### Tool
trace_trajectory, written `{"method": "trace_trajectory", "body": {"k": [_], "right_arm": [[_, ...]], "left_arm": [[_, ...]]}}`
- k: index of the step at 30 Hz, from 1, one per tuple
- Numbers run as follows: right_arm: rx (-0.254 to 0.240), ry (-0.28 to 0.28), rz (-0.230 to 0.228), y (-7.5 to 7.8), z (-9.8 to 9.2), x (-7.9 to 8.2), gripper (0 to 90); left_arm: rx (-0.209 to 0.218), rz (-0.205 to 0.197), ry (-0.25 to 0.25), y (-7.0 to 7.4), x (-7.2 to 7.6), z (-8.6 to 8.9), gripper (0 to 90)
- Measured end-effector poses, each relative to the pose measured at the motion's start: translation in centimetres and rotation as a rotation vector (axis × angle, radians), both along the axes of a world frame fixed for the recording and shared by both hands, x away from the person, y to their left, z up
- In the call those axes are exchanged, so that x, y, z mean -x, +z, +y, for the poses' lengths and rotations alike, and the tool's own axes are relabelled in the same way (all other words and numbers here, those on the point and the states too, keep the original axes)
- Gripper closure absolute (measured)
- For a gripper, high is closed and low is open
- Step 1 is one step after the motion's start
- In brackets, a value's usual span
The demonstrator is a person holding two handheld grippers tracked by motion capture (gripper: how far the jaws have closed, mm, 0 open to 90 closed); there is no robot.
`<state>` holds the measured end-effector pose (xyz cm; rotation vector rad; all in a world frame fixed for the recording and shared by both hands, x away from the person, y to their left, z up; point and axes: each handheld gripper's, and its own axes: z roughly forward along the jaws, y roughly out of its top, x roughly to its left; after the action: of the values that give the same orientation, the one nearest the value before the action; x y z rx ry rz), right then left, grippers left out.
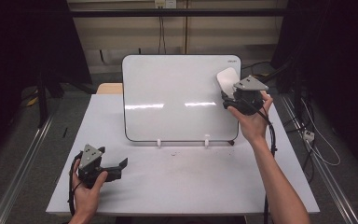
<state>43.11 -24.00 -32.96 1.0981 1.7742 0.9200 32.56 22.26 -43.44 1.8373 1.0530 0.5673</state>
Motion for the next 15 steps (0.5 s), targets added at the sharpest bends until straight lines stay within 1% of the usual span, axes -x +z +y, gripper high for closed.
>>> {"method": "trace_trajectory", "body": {"k": [6,8,11,13,15], "right_arm": [[0.019,0.011,0.011,-0.9,-0.2,0.9,31.5],[0.017,0.013,0.009,-1.2,-0.3,1.3,31.5],[0.032,0.025,0.01,-1.5,-0.3,1.7,31.5],[0.036,0.033,0.011,-1.7,-0.1,2.0,31.6],[0.056,0.039,0.016,-1.9,0.2,2.1,31.5]], "left_arm": [[-0.004,0.0,0.013,0.0,0.2,0.2,5.0],[-0.009,-0.001,0.011,0.0,0.2,0.2,5.0],[-0.01,-0.006,0.012,0.1,0.2,0.2,5.0],[-0.007,-0.003,0.013,0.1,0.2,0.2,5.0],[-0.01,-0.002,0.012,0.0,0.2,0.2,5.0]]}}
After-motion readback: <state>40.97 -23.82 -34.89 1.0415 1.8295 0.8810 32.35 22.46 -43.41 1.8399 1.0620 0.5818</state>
